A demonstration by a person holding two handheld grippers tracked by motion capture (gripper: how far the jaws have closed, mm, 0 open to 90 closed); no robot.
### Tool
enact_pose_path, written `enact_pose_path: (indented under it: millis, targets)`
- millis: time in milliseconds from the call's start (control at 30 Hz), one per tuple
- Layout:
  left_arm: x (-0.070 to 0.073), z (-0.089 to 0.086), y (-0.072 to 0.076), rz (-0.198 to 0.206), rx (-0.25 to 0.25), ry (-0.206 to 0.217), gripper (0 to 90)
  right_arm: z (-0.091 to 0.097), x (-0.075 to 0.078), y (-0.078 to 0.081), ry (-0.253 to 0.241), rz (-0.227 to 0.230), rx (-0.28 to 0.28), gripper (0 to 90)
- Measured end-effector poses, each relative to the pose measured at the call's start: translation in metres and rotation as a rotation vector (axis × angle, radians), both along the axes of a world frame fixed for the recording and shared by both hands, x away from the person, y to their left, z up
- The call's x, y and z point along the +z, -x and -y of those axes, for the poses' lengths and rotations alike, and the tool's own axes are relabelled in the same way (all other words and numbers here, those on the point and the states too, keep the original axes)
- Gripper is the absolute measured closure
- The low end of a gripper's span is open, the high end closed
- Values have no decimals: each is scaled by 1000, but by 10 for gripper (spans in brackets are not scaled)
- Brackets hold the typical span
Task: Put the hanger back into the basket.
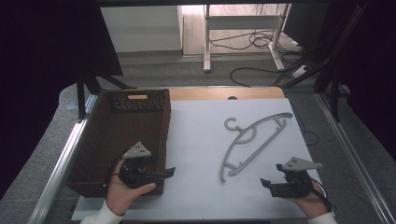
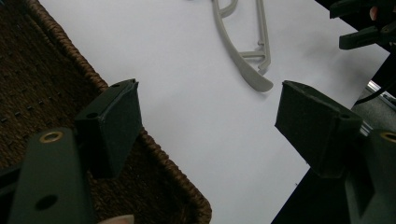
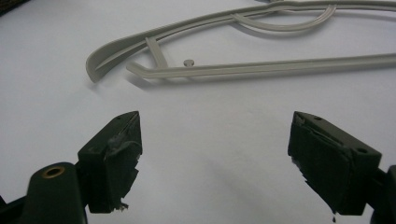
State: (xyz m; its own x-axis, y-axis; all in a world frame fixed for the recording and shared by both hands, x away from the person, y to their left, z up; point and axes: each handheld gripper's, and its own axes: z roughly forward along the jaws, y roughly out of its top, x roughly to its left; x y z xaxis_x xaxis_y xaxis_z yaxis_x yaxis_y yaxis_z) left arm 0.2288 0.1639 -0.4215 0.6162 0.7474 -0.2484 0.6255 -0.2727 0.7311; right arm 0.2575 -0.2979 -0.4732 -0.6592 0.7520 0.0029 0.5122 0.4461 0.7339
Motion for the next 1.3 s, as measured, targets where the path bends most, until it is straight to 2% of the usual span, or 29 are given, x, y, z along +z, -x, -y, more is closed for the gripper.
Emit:
enact_pose_path:
  millis: [200,633,967,1300]
  targets:
    - [-2,-3,-2,-5,10,2,222,0,-1,-1,-1,-3,8,190]
    - [-3,1,-3,-11,-3,-4,222,3,3,2,-14,6,-10,202]
    - [-3,1,-2,-15,0,-6,223,4,2,1,-2,6,-10,204]
    - [-2,5,-1,-13,-9,-11,221,2,4,-1,-12,1,-11,223]
